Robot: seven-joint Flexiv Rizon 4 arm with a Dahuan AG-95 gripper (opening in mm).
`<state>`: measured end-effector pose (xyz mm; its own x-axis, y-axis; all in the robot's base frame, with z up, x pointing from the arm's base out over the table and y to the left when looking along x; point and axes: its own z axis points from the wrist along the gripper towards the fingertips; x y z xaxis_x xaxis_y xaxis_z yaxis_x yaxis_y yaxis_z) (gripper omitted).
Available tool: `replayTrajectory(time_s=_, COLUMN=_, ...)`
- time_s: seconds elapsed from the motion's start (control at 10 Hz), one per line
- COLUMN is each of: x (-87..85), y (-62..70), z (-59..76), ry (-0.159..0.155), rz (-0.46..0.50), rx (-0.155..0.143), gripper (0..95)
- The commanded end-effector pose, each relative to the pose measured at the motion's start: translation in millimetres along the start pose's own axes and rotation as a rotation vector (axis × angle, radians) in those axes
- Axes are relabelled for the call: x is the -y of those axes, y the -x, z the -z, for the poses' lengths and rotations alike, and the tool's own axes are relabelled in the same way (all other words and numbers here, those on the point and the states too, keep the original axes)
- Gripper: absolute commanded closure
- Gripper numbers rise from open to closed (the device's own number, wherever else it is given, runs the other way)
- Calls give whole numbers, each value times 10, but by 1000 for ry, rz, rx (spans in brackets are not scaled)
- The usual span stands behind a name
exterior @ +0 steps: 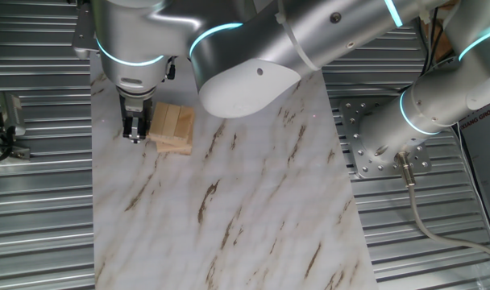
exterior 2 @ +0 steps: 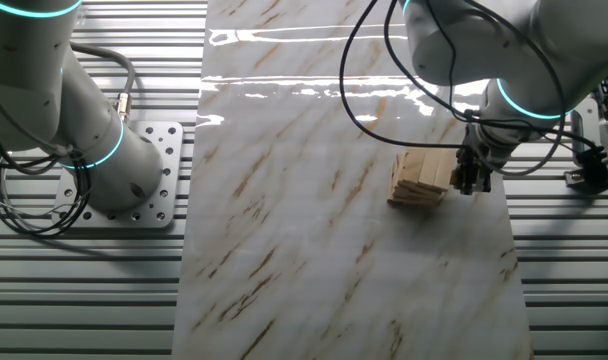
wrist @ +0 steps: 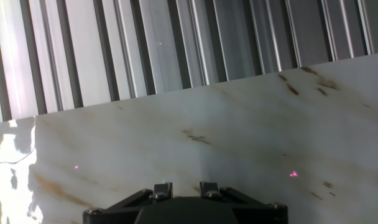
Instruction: Play Jenga
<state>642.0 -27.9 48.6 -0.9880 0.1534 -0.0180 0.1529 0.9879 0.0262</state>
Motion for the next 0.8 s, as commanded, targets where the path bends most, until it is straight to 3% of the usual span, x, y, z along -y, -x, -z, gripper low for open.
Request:
replayTrajectory(time_s=0.1, x=4, y=3, z=-1, ry=1, rz=-1, rx=-1, gripper=950)
replayTrajectory(time_s=0.8, x=0, y=17, z=5, ry=0, rz=2, rx=4, gripper=950)
